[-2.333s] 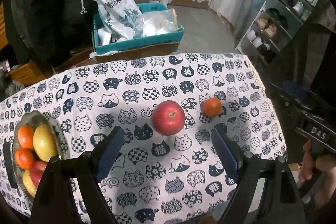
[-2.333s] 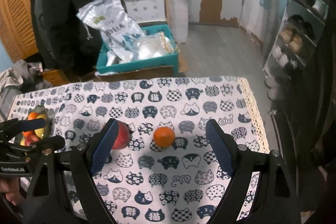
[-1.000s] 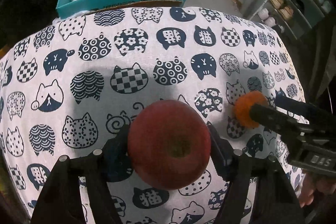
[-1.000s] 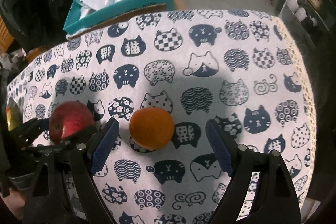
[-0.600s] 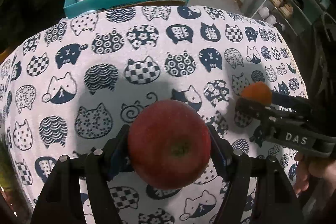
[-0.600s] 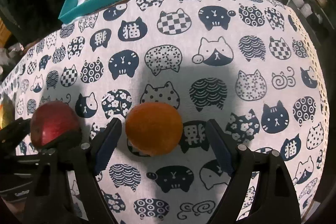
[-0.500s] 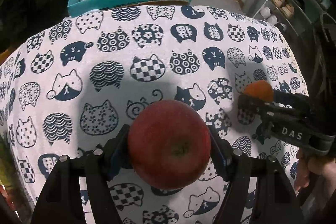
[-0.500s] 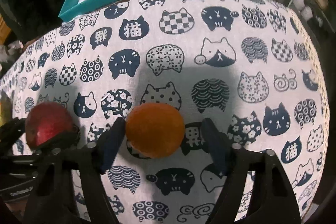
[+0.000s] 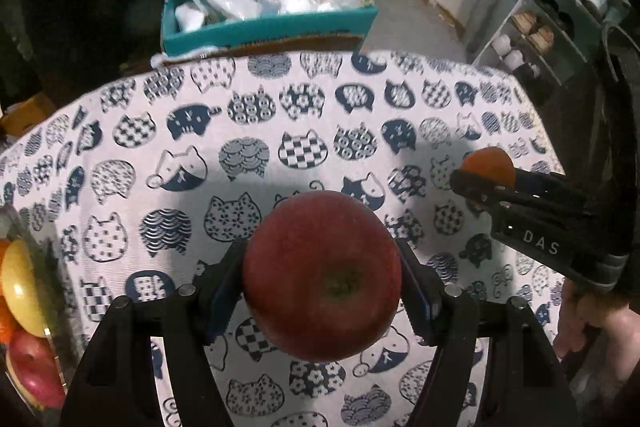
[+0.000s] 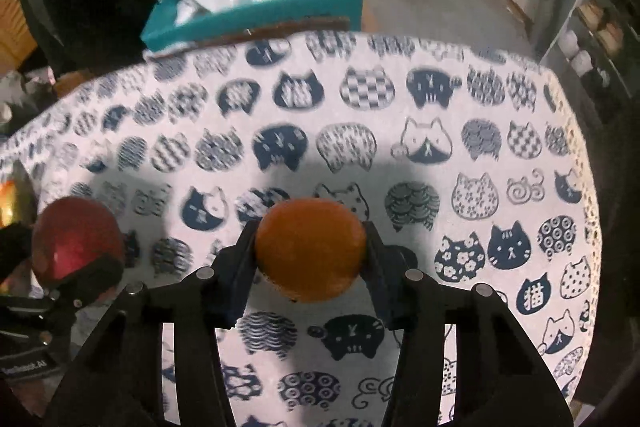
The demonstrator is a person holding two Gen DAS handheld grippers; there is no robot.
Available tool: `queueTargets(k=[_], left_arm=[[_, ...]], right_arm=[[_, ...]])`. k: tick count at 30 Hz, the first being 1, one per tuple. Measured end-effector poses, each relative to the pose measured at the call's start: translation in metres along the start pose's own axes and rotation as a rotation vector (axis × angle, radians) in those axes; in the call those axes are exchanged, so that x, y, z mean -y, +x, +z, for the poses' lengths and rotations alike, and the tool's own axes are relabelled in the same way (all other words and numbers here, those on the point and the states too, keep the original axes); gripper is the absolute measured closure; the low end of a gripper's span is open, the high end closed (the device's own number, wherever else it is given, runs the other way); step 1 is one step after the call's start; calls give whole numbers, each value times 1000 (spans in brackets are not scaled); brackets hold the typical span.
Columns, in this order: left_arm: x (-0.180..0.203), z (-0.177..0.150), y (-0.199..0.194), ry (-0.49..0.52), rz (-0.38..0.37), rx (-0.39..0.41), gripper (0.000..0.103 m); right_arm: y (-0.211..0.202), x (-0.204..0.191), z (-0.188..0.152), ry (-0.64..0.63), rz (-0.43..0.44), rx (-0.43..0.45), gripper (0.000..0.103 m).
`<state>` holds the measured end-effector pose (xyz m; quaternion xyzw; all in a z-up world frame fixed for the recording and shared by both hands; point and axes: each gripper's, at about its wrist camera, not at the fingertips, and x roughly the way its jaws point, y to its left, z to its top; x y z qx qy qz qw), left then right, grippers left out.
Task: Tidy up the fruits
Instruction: 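Lift the red apple and small tangerine and carry them toward the bowl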
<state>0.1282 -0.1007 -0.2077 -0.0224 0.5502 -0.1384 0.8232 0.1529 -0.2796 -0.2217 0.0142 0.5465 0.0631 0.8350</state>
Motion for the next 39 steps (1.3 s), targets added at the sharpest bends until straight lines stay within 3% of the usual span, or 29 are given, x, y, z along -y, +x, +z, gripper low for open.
queueTargets(k=[22,39], left_arm=[[6,-7,-123,26,-22,187,31],[-1,-22,-189,52,-46,296,31]], right_arm=[[-126,-42,6,-56,71,256,55],[-192,-78,-2,-136,116,362,55]])
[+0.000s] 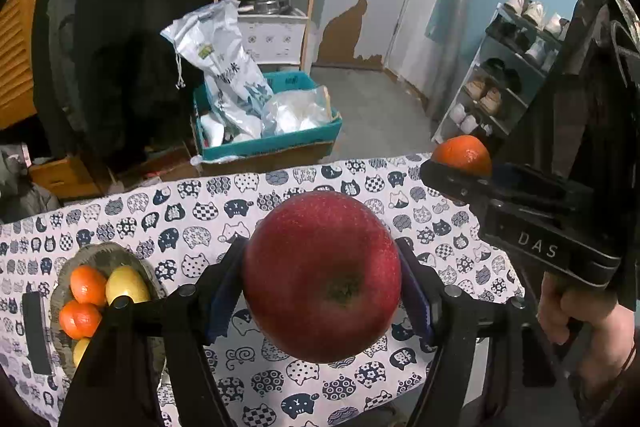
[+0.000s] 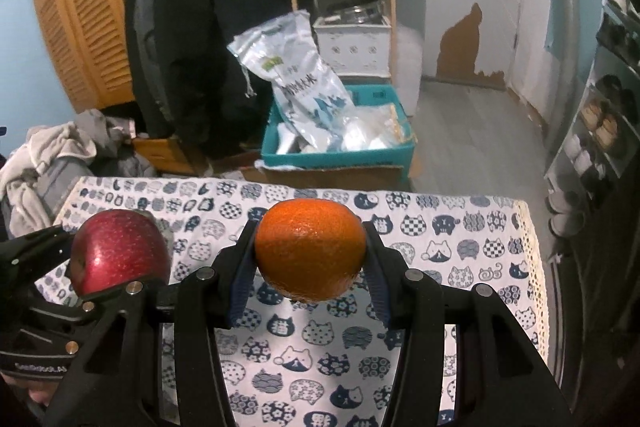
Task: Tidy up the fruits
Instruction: 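Lift the red apple and small tangerine and carry them toward the bowl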
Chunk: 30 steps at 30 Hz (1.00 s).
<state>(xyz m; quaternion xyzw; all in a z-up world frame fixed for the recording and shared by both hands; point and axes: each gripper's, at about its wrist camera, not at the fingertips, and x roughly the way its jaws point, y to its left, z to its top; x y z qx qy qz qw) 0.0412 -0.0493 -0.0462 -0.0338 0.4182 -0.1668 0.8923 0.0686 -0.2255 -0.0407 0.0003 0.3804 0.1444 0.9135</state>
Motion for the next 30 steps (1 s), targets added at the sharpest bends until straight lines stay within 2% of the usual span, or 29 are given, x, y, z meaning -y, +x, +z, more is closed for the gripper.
queueTargets(k=[11,30], left_arm=[[-13,-4,-19,-6,11,28,31],[-82,-24,-39,-118,62,34,31]], right_arm=[[-3,-27,6,-45,37,14,55],[28,-92,18,-132,118,-32,55]])
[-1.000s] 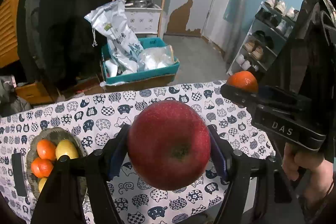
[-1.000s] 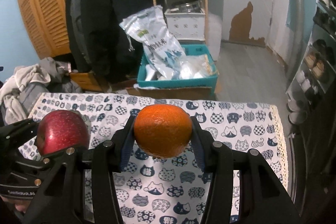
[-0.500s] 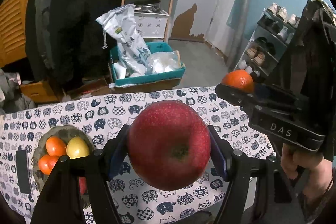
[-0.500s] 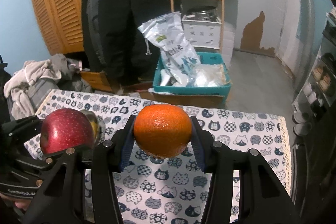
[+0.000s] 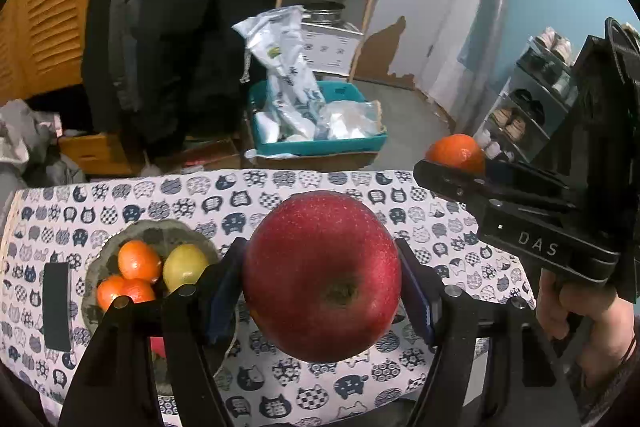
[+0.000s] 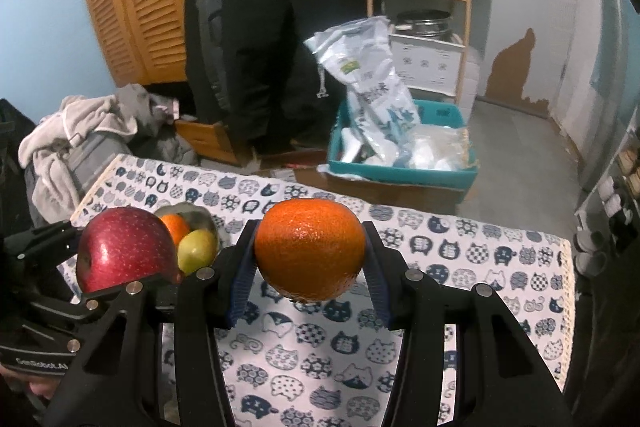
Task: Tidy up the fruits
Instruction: 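Lift the red apple and small tangerine and carry them toward the bowl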
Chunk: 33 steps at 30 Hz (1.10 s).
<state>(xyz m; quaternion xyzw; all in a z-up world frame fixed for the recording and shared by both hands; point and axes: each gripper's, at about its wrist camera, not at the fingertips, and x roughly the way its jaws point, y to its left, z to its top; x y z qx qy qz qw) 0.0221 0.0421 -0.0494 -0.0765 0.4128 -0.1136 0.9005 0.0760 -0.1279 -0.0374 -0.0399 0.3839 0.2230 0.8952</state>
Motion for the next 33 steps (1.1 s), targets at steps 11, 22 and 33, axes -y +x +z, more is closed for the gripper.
queueTargets(k=[11,22,33], left_arm=[[-52,-9,-11,-94,42,1,31],[-113,-25,-13,-207,92,-16,31],[-157,-44,-9,-283,142,-36,31]], right_arm=[[32,-44,10,-69,45,-45,55],[66,-92,14,-114,106,-99,55],[102,-127,7,-147,142,-174,55]])
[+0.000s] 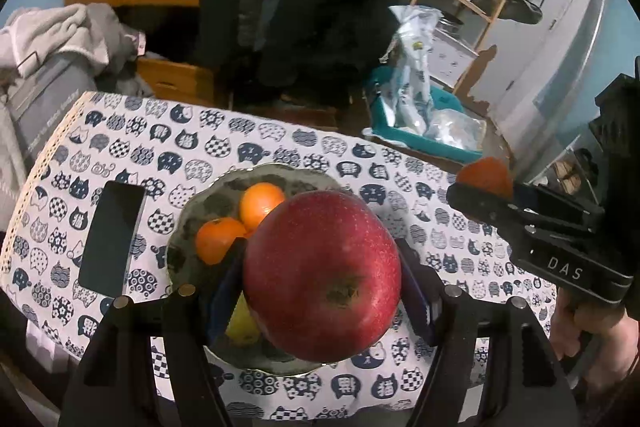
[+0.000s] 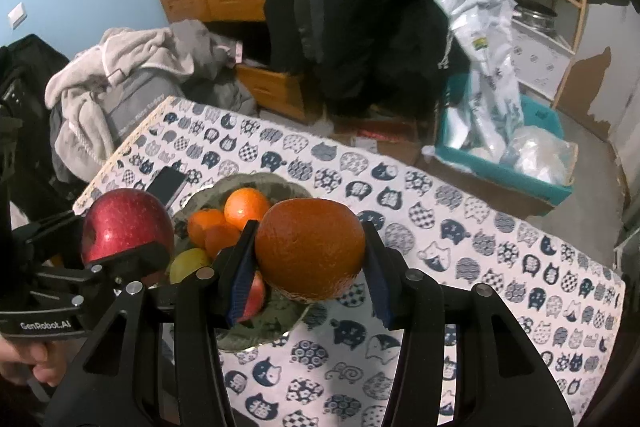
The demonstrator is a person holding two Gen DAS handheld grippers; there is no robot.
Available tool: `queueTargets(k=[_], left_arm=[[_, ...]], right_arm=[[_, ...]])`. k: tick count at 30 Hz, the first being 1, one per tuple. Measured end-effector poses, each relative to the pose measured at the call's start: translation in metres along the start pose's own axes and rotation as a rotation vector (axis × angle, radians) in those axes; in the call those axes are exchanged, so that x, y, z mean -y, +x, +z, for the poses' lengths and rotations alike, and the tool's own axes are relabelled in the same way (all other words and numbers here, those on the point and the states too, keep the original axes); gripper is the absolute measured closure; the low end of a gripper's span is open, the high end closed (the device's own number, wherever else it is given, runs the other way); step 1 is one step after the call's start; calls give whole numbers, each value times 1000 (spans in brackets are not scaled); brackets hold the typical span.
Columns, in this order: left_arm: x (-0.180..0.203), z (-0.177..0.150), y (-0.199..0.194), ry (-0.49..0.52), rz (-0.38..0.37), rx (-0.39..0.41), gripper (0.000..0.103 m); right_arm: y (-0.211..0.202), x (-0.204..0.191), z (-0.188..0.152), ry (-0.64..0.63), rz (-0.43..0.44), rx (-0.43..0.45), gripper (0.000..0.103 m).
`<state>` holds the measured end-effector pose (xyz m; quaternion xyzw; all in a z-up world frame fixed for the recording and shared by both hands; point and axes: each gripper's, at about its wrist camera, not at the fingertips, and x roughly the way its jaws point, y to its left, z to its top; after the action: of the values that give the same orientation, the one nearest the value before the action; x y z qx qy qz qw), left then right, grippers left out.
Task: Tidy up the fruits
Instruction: 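Lower the red apple and small tangerine into the bowl and open both tools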
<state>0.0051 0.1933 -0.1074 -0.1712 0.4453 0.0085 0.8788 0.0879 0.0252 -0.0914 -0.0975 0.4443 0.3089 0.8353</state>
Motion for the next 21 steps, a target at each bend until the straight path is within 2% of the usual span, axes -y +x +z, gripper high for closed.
queueTargets(k=[9,21], left_arm=[[-25,-7,24,-48,22,-55,31],[-36,-24,66,-75,55,-157,31]], right_arm=[[27,-16,-3,-26,4,-52,55],[52,-22,-17,-46,5,-115,55]])
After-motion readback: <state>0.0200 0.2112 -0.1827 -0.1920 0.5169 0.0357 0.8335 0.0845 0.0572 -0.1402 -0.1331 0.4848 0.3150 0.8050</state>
